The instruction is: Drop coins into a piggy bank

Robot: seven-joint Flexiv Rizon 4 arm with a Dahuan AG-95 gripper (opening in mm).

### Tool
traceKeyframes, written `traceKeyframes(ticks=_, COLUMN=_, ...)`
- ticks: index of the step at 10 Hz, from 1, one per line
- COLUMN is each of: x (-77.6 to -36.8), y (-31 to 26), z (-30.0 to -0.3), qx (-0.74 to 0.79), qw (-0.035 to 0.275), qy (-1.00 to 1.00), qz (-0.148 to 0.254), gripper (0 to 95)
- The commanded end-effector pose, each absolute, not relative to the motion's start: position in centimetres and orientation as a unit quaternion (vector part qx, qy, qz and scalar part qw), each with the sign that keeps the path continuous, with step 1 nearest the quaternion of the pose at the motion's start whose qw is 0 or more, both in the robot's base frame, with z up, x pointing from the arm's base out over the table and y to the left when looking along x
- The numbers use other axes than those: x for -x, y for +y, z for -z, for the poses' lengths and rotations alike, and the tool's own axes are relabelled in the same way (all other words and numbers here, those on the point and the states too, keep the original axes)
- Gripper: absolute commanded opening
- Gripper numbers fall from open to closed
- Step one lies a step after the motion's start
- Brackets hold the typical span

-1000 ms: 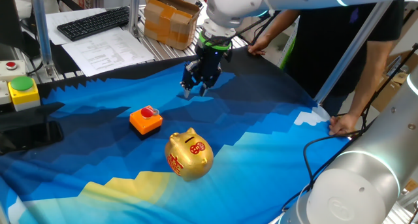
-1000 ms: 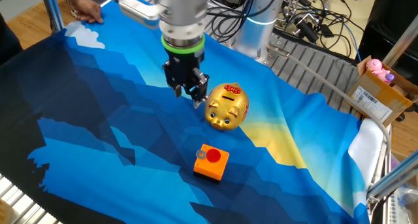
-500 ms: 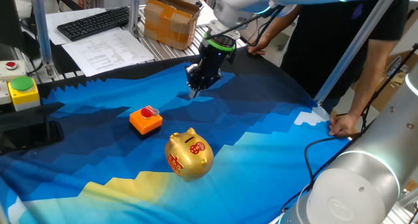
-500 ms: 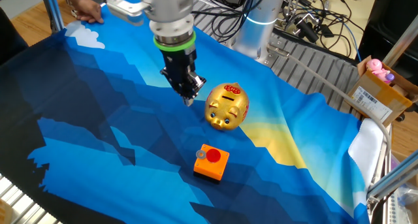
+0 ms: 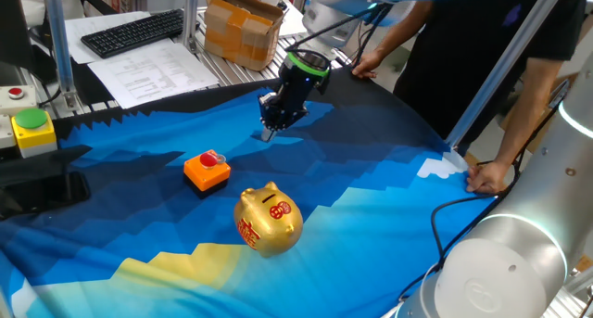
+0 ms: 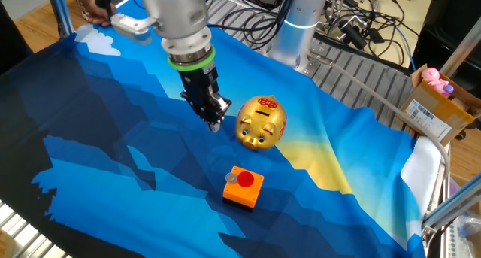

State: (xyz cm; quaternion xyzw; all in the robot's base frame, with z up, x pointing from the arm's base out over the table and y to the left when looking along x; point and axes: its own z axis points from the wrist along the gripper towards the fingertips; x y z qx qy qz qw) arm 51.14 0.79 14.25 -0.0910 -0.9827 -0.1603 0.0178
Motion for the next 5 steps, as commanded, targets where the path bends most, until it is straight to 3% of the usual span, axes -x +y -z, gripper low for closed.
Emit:
traceKeyframes(ticks=1, x=-51.6, y=1.0, z=-13.4, qx=0.095, qw=0.019, qy=-0.980, qz=0.172, gripper=19.0)
traceKeyframes(ticks=5, x=-53.0, y=1.7, z=-11.7, qx=0.103, qw=0.036, qy=-0.974, qz=0.197, gripper=19.0)
